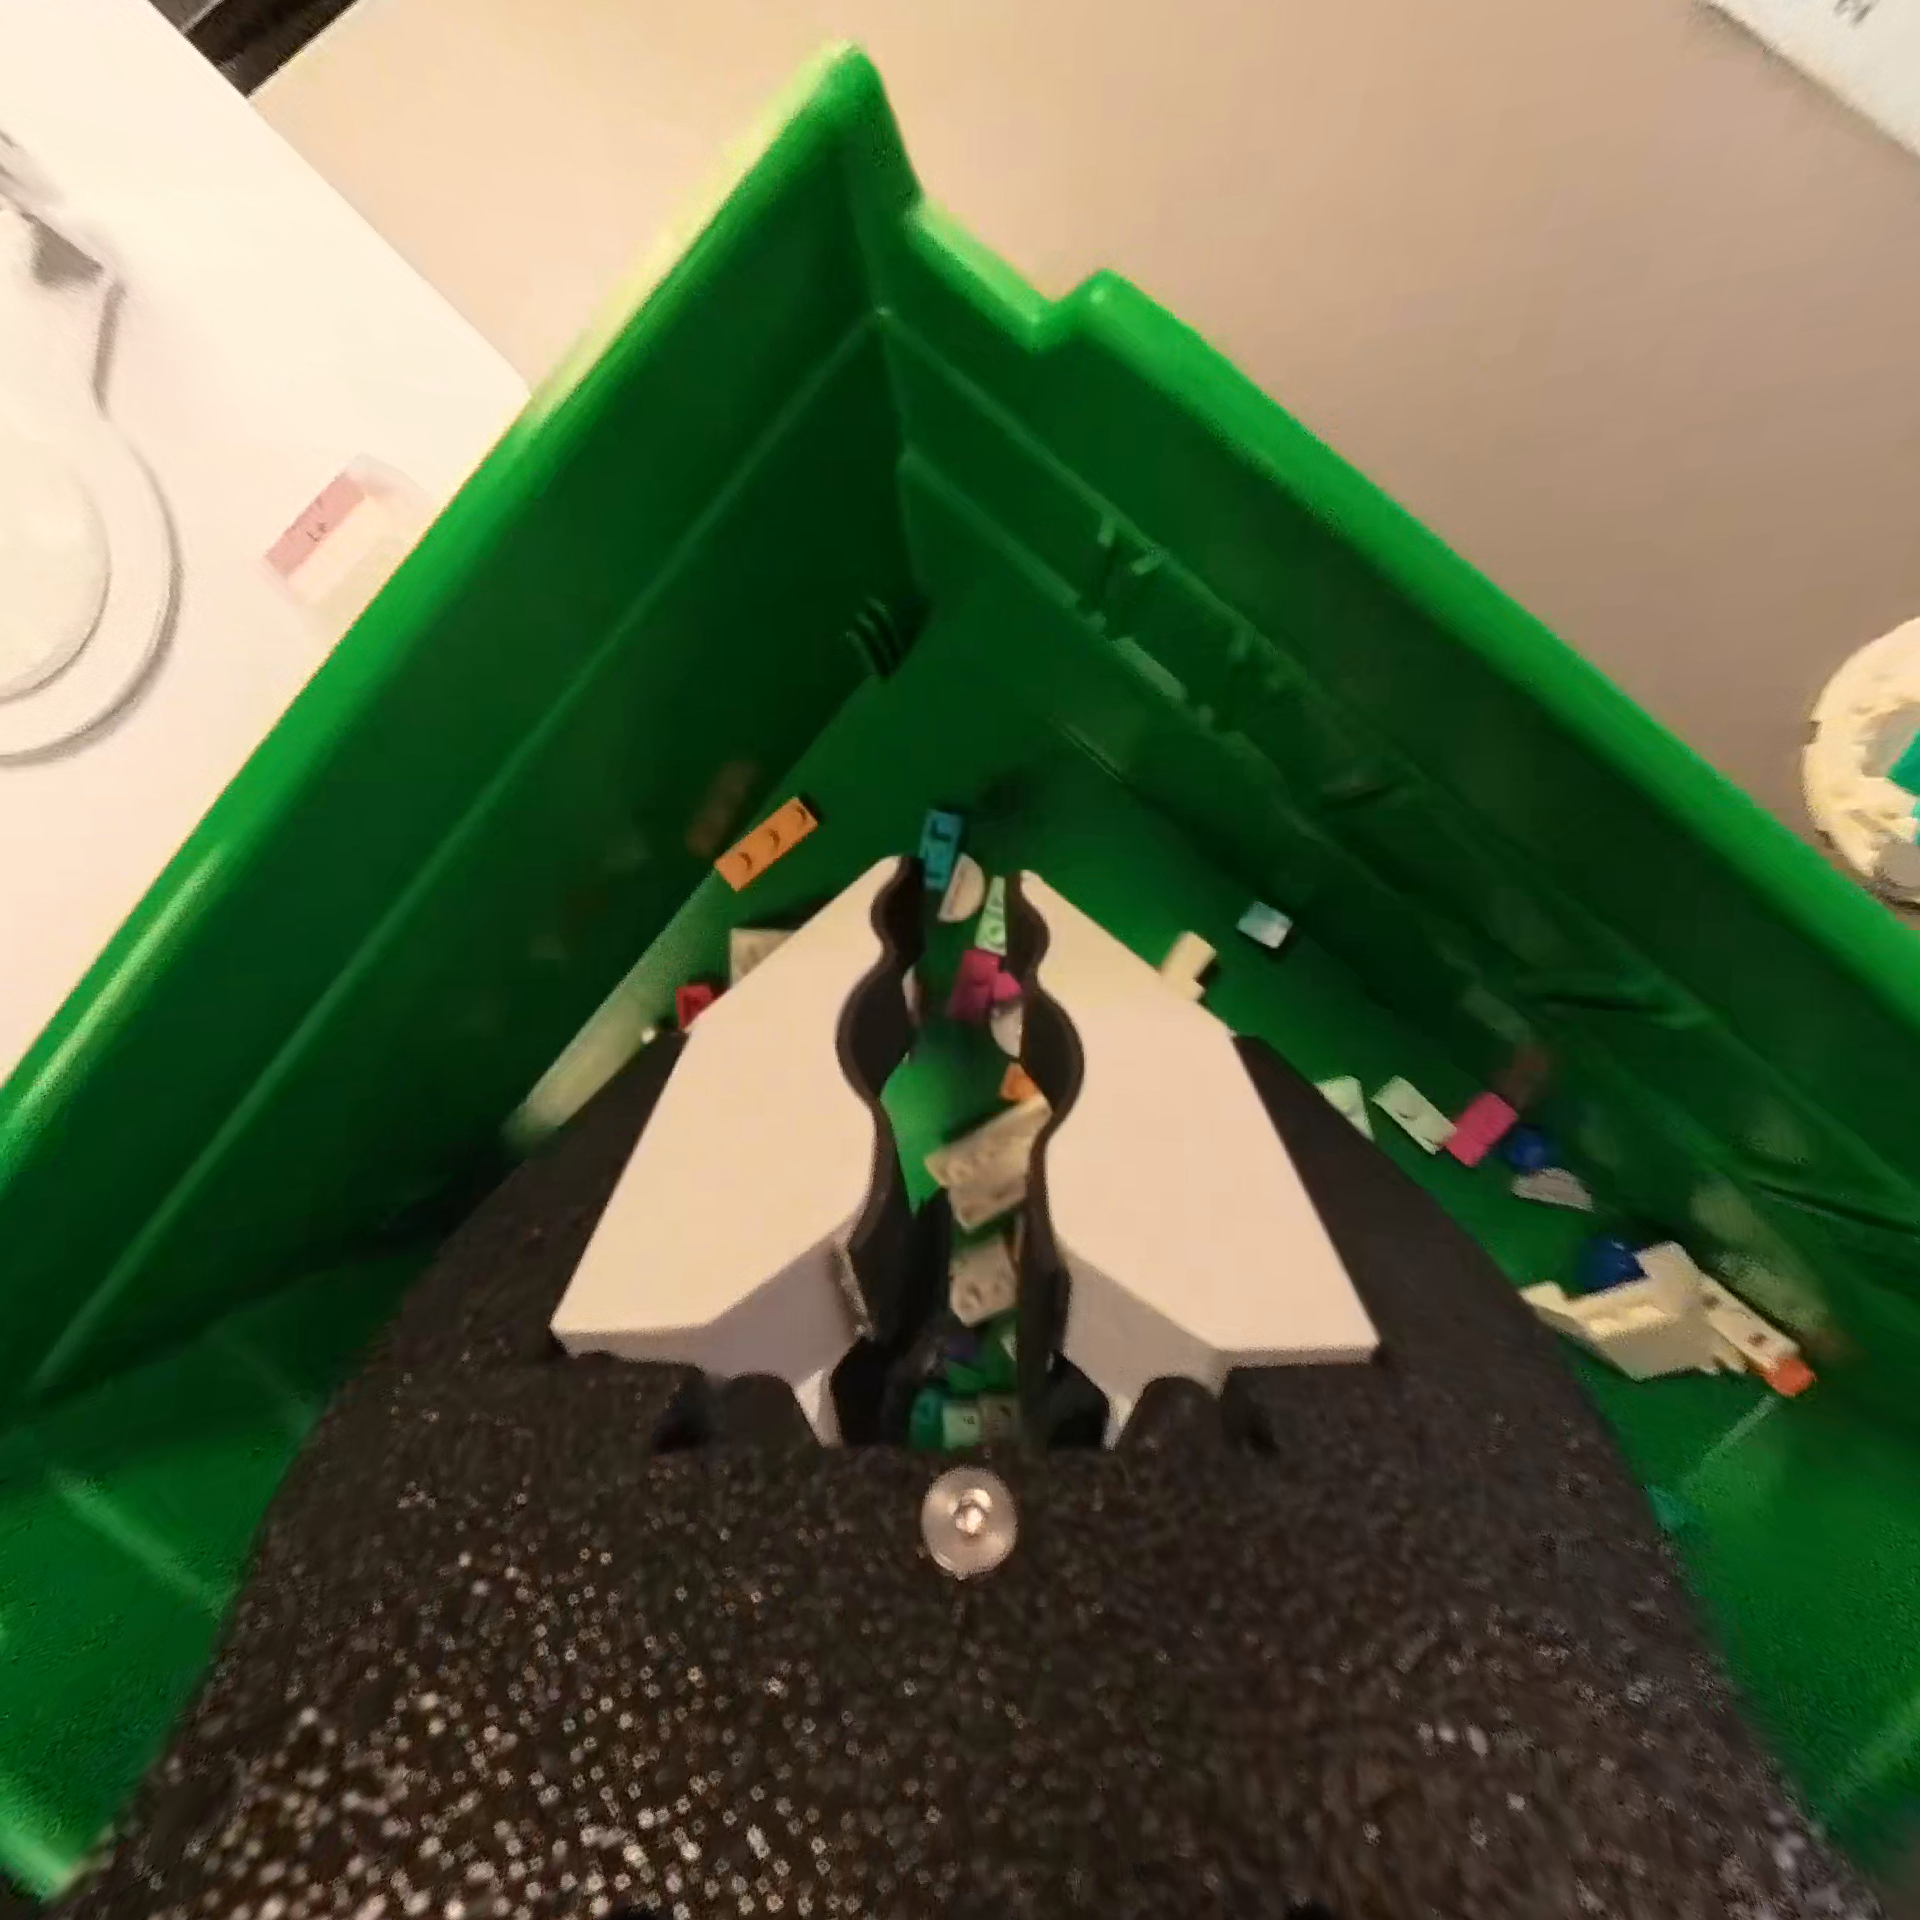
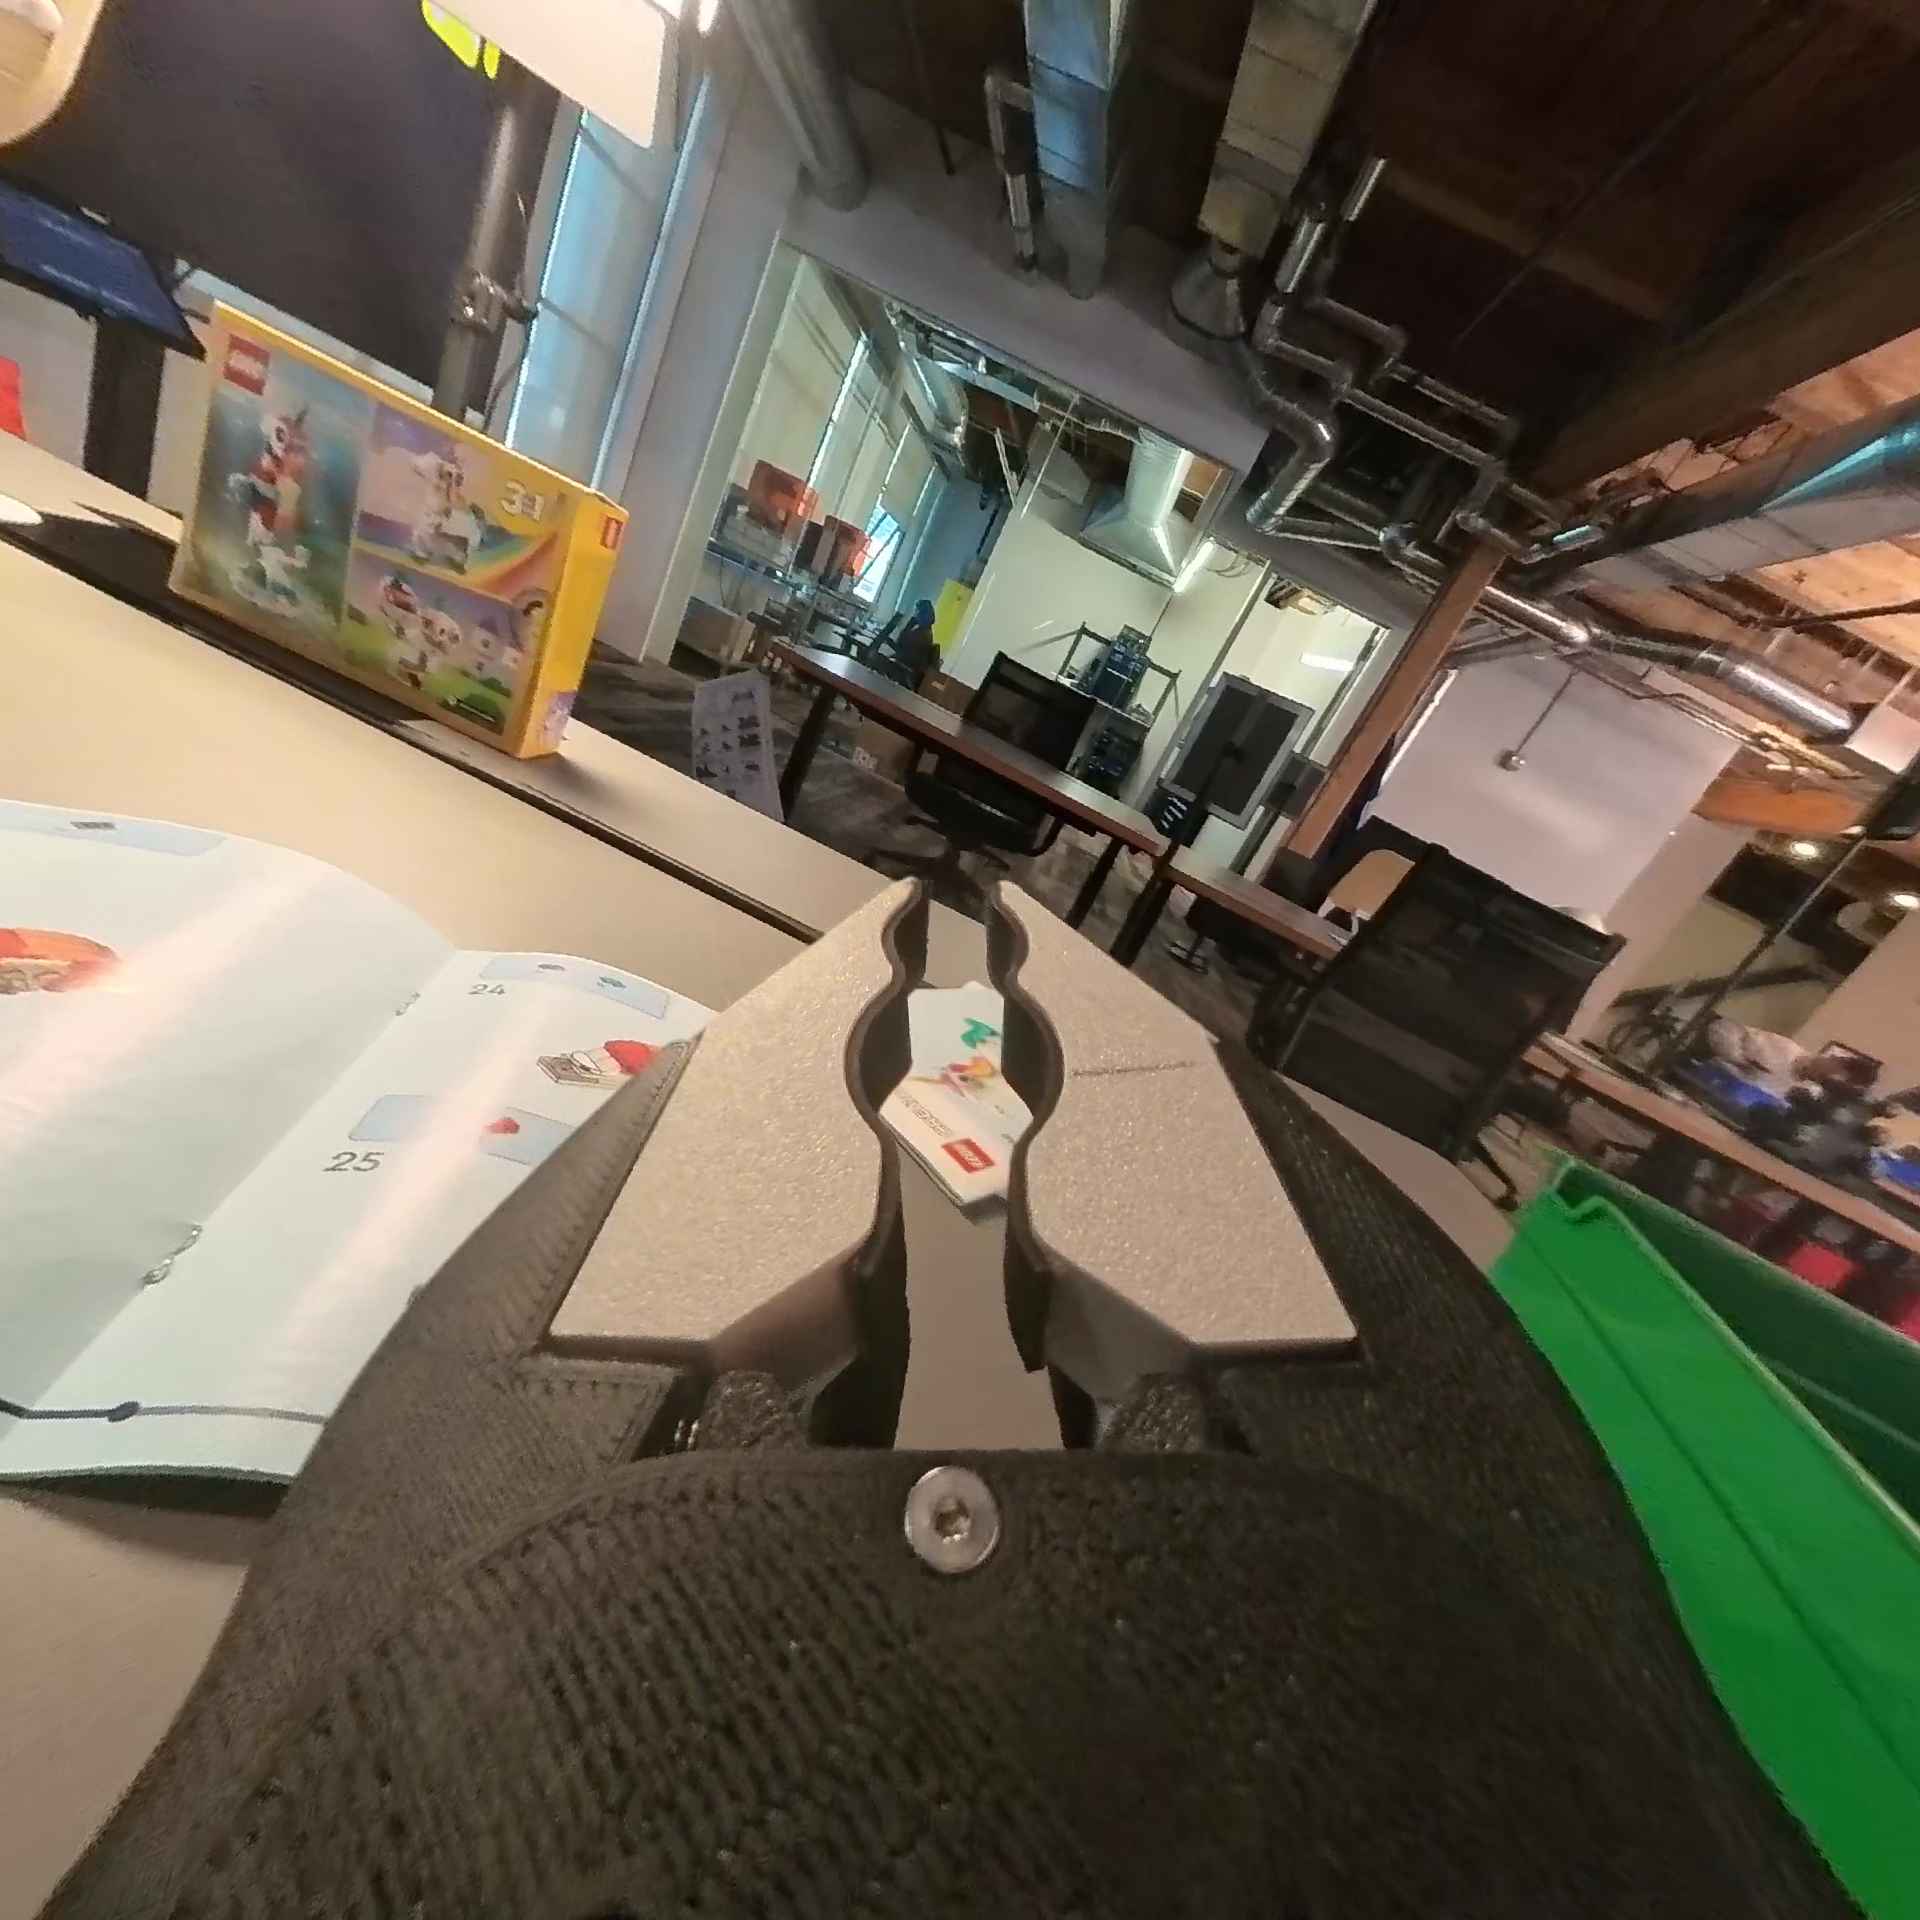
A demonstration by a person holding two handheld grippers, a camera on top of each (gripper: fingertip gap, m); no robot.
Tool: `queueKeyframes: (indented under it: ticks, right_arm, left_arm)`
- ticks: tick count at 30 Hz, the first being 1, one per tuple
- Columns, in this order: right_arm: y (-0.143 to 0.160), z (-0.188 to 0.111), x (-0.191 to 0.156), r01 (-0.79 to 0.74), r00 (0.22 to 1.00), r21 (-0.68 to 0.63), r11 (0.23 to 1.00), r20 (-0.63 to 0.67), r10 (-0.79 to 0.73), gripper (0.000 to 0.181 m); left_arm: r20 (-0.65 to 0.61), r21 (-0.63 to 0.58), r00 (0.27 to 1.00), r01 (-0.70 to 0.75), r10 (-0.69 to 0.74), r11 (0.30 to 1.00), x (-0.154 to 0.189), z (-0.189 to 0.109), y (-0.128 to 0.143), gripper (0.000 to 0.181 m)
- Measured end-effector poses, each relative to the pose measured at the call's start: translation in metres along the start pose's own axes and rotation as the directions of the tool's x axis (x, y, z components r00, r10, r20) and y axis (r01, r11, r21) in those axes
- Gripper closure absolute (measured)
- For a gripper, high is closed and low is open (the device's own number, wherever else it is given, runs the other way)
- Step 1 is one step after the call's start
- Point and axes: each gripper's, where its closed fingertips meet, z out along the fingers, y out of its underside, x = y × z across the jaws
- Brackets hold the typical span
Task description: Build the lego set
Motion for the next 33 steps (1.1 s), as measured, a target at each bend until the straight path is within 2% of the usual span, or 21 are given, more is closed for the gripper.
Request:
queueKeyframes:
  ticks: [8, 19, 23, 26, 30, 33]
  right_arm:
    - [0.003, 0.002, -0.008, 0.077, 0.997, -0.024, 0.997, 0.011, -0.077, 0.172]
    - [0.002, 0.002, -0.012, 0.085, 0.996, -0.016, 0.996, 0.033, -0.084, 0.173]
    - [0.002, 0.002, -0.013, 0.085, 0.996, -0.014, 0.996, 0.038, -0.084, 0.173]
    - [0.001, 0.002, -0.013, 0.084, 0.996, -0.012, 0.996, 0.04, -0.083, 0.174]
    - [0.001, 0.001, -0.013, 0.072, 0.997, -0.009, 0.997, 0.038, -0.071, 0.174]
    - [0.0, 0.001, -0.013, 0.059, 0.997, -0.003, 0.998, 0.041, -0.059, 0.174]
  left_arm:
    - [-0.015, -0.042, 0.999, -0.042, 0.041, 0.998, -0.009, 0.032, 0.001, 0.164]
    - [-0.04, -0.096, 0.999, 0.023, -0.026, 0.995, -0.006, 0.03, 0.007, 0.173]
    - [-0.023, -0.091, 1.0, -0.021, 0.019, 0.996, -0.006, 0.03, 0.007, 0.175]
    - [0.032, -0.045, 0.999, -0.034, 0.035, 0.998, -0.011, 0.022, 0.002, 0.175]
    - [0.139, 0.089, 0.989, -0.059, 0.046, 0.994, -0.017, -0.007, -0.019, 0.176]
    - [0.243, 0.135, 0.968, -0.097, 0.062, 0.986, -0.015, -0.033, -0.028, 0.176]
